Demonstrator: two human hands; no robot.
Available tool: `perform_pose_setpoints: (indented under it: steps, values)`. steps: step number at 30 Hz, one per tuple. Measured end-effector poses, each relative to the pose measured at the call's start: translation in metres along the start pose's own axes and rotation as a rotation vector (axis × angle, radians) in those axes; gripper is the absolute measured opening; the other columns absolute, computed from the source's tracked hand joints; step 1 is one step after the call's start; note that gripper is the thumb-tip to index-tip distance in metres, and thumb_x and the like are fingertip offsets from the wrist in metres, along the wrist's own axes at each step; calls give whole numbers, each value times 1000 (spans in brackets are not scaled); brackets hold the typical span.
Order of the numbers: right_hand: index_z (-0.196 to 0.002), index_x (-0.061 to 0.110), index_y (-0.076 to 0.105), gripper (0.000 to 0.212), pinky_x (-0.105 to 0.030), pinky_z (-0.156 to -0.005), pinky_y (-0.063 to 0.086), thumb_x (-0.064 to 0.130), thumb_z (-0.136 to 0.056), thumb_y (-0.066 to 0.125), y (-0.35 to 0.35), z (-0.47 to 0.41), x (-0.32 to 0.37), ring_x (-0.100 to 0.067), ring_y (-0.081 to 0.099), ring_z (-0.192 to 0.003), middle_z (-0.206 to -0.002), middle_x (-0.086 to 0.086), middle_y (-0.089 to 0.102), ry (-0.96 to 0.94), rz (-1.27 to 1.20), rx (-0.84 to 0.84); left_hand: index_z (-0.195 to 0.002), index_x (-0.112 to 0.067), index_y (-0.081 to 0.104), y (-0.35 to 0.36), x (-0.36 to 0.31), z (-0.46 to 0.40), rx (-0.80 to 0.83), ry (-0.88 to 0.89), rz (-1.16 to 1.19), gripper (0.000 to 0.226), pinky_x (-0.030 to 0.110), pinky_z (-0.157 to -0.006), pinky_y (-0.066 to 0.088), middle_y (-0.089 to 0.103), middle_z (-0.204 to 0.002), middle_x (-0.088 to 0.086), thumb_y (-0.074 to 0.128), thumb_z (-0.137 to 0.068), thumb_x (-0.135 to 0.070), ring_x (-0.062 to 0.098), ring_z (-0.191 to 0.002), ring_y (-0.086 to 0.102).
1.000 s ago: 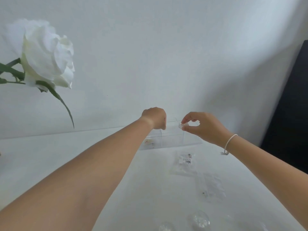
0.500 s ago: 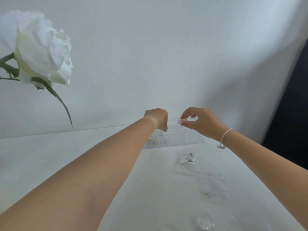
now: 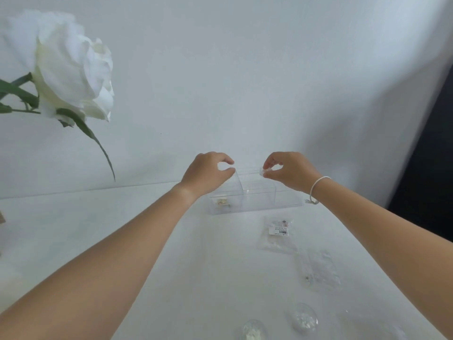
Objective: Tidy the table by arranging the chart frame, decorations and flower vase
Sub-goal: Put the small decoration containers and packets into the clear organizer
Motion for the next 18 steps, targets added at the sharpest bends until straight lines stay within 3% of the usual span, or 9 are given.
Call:
perform_pose_setpoints:
  steps: [5, 9, 14, 18]
  values:
    - [-87, 19, 66, 10, -34, -91, 42, 25, -79, 64, 16, -8, 6, -18, 57, -103, -104, 2, 67, 15, 113, 80, -106, -30, 62, -1, 41, 43, -105, -117, 263, 24, 13, -81, 32, 54, -109, -20, 60, -83, -38, -1, -100, 44]
    - [-87, 20, 66, 10, -36, -95, 40, 23, -79, 63, 25, -17, 8, -21, 57, -105, -106, 2, 69, 24, 223, 120, -111, -35, 60, 14, 59, 57, -76, -226, 431, 30, 22, -83, 35, 55, -113, -17, 57, -83, -47, 5, -109, 48]
    - [-86, 21, 65, 10, -33, -83, 29, 24, -77, 63, 39, -24, 6, -18, 54, -100, -104, 5, 69, 22, 368, 193, -112, -38, 59, 17, 59, 58, -53, -199, 456, 29, 9, -74, 36, 48, -134, -19, 58, -84, -44, 7, -108, 52]
    - [-81, 23, 64, 6, -36, -86, 29, 26, -75, 65, 44, -29, 6, -17, 48, -93, -98, 5, 69, 25, 437, 216, -115, -40, 58, 20, 63, 58, -54, -197, 462, 32, 7, -74, 35, 47, -138, -19, 58, -84, -45, 7, -109, 53]
Point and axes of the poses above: each hand's wrist, its own z-axis away from the middle knuckle, its own y-axis out of the palm, x = y × z, the point moved 9 cm from there along -z, towards the middle knuckle
